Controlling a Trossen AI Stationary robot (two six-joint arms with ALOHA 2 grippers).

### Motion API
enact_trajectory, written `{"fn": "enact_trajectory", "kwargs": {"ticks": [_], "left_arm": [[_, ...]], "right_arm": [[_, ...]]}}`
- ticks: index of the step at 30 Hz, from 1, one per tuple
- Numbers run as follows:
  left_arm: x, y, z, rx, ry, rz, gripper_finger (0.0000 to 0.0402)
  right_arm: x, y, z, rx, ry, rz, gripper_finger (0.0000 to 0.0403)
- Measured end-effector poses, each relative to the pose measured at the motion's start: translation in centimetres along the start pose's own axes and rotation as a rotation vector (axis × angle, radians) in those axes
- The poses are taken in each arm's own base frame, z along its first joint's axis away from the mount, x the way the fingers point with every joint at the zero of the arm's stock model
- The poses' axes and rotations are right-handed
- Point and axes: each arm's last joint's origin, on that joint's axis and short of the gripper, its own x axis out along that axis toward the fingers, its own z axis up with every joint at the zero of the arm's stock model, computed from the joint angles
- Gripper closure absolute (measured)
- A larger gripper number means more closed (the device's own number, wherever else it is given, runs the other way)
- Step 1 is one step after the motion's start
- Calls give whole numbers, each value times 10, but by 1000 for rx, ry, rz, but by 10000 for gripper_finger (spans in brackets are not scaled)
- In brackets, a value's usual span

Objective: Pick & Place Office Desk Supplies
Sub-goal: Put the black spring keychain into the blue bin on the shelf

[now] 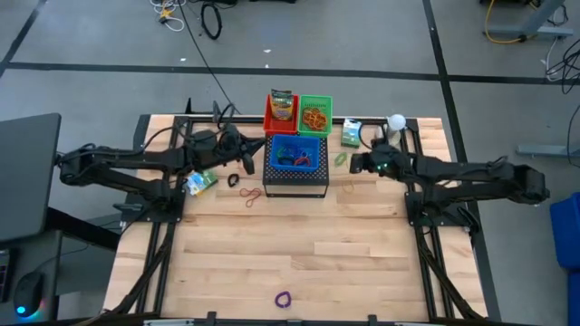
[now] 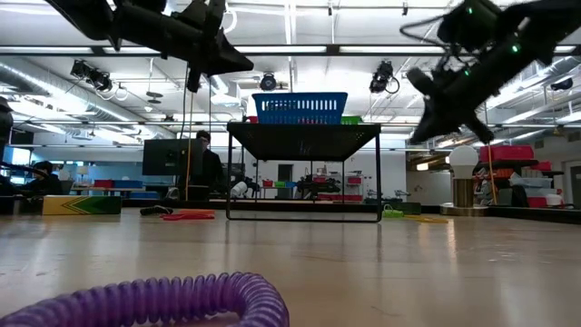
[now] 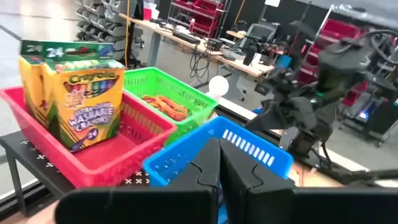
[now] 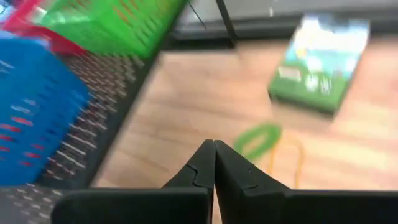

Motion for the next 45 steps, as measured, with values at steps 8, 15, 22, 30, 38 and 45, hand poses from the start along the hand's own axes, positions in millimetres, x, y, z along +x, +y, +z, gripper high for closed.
{"fn": "enact_trajectory", "kwargs": {"ticks": [8,15,22,30,38,45], "left_arm": [[-12,-20,-24,3,43,-2,396],[-33,-22,-69,-82,105,-89,396],[-47,-36,-91,16,313,-163,396],[-58,-35,-108,30,500,-104,396],[-60,-4,-119,-119,627,227,392],[-47,35,-112,-299,610,461,390]], "right_arm": [[8,-19,-31,54,95,-13,391],[7,-20,-36,-3,112,-11,364],[7,-19,-35,1,102,-2,360],[7,-19,-35,1,102,-2,360],[7,-19,-35,1,102,-2,360],[7,-19,-35,1,102,-2,360]]}}
